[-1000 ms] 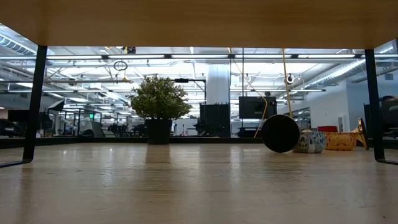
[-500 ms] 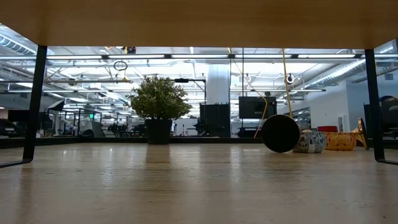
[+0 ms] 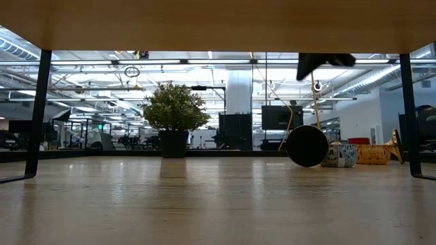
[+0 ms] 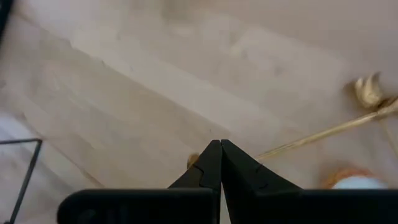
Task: Pick & Place candle stick holders
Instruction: Put the left gold candle holder on the shelf
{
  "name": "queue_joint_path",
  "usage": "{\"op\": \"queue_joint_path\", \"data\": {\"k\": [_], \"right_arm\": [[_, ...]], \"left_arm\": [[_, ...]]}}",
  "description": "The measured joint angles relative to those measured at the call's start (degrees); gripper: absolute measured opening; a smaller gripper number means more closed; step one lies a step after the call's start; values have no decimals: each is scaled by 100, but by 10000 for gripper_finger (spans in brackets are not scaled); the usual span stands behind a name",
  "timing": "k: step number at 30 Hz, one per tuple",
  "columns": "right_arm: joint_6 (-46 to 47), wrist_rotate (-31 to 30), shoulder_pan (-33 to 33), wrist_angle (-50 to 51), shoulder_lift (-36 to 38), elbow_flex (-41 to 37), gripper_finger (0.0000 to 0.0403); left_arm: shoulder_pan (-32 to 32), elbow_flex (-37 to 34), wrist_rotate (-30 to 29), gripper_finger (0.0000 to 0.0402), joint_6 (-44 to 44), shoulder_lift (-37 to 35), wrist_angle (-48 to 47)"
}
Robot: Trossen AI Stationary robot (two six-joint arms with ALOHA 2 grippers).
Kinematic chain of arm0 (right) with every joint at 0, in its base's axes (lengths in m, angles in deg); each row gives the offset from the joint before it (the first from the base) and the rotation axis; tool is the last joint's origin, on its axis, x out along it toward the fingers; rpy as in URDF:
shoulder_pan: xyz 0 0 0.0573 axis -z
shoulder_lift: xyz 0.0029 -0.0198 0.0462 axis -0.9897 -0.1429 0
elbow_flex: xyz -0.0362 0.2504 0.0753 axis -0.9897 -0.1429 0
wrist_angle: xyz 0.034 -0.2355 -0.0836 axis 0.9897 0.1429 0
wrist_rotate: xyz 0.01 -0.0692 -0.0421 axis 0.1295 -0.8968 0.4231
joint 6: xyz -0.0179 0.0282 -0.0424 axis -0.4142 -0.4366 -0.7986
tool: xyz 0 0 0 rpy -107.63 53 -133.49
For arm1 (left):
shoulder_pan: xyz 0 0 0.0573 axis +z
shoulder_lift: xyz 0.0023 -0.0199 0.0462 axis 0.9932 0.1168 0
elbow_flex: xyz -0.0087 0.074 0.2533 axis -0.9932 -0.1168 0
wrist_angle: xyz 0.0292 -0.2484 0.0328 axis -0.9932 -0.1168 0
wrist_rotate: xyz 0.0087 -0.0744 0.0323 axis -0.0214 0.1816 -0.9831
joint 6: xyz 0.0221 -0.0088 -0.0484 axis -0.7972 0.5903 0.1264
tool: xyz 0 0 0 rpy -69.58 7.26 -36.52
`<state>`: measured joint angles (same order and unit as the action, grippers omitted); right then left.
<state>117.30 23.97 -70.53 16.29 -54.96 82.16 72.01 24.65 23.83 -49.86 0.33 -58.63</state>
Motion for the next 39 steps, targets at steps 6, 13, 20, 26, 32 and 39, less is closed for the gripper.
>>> {"op": "queue_joint_path", "data": {"k": [6,13,20,26,32,39], "right_arm": [[289,505,47,-837,0,-839,0],[209,1053,40,-1879,0,-1425,0],[-341,1170,14,-2711,71,-1478,0],[-32,603,161,-2207,228,-1474,0],[424,29,420,-597,521,-1474,0],[204,-178,778,171,931,-1474,0]], "left_arm": [[124,0,21,2,-151,-1,0],[292,0,249,2,-291,-1,2],[340,0,293,3,-344,-1,4],[340,0,291,3,-363,-1,2],[340,0,291,3,-431,-1,0],[340,2,249,3,-489,39,2]]}}
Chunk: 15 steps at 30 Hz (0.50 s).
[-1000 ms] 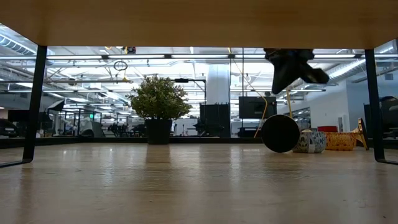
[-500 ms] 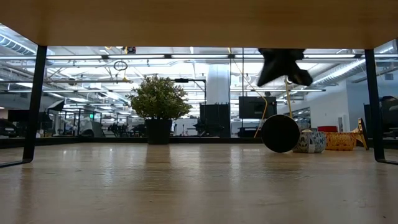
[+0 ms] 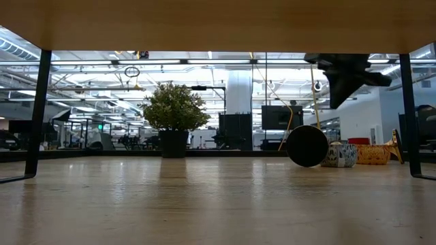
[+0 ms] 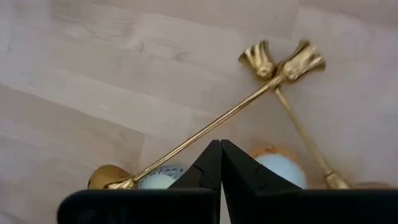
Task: Pick & Place candle stick holders
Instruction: Put the left gold candle holder on the shelf
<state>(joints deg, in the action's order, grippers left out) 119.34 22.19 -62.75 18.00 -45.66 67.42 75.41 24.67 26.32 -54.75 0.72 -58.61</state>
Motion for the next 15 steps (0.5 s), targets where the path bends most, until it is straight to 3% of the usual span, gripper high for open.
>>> {"op": "queue_joint_path", "data": {"k": [7,12,15], "right_arm": [[-1332,-173,268,13,29,0,0],[-1292,370,521,4,-123,0,0],[-1799,744,611,-117,-265,0,2]], "left_arm": [[17,2,51,3,-128,243,-4],[15,2,333,3,-142,434,-9],[15,2,393,3,-139,447,-11]]}}
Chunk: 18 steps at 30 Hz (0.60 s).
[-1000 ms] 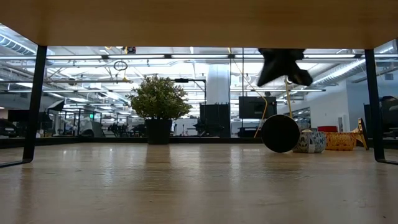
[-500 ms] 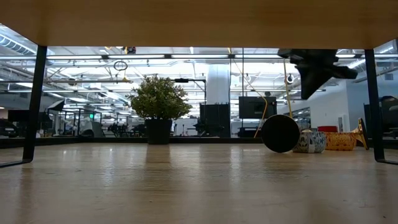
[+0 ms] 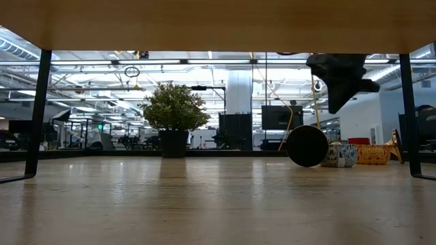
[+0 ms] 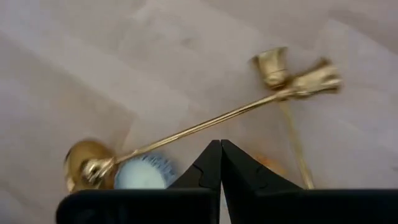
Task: Pick & Place candle stick holders
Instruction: Put the left gold candle holder on the shelf
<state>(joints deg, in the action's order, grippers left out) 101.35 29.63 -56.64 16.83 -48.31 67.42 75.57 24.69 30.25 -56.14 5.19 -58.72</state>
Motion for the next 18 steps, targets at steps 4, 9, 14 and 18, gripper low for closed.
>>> {"op": "queue_joint_path", "data": {"k": [4,9,14,18], "right_arm": [[-505,643,78,-55,-220,0,22],[469,980,193,511,-614,0,74],[1042,1079,171,423,-894,0,143],[1423,1067,175,179,-983,0,196]], "left_arm": [[14,0,-1,3,32,-2,-6],[26,2,-14,3,61,-113,-122],[26,-4,-47,3,35,-86,-146],[26,-4,-53,3,-49,-95,-148]]}}
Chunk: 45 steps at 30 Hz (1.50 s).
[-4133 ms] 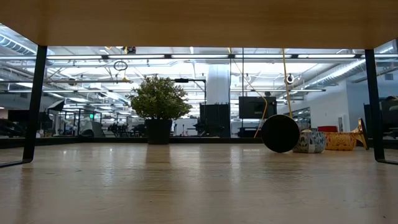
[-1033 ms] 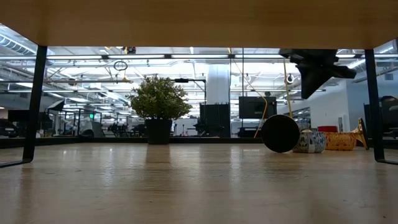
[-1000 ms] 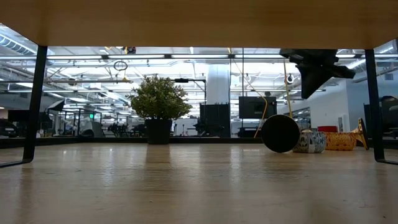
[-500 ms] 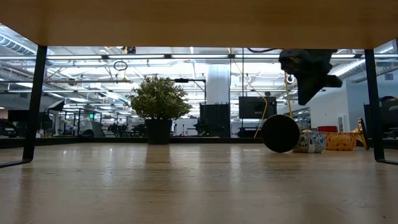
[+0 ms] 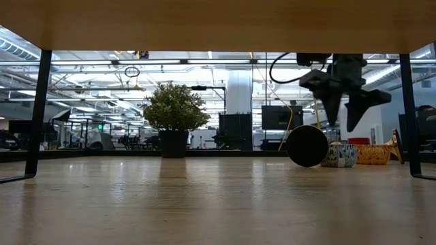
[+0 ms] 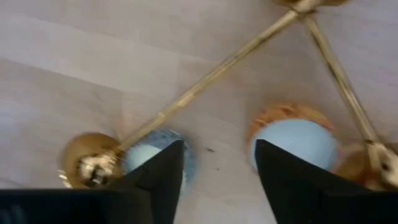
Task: Pick & Place candle stick holders
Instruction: Put the left gold candle holder on the shelf
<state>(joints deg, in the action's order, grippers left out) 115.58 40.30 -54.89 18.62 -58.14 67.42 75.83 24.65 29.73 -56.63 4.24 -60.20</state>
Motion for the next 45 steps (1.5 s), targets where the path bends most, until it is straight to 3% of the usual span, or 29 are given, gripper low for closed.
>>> {"op": "queue_joint_path", "data": {"k": [7,29,34,45], "right_arm": [[537,-1,2,-390,-102,2,251],[791,-156,-32,-947,-980,2,246],[802,-328,-42,-1179,-1042,2,229],[776,-349,-42,-1321,-1042,-53,149]], "left_arm": [[-107,0,-199,3,-122,3,-4],[-236,0,-308,3,-150,3,-127],[-236,0,-308,3,-145,3,-217],[-236,0,-308,3,-143,3,-228]]}}
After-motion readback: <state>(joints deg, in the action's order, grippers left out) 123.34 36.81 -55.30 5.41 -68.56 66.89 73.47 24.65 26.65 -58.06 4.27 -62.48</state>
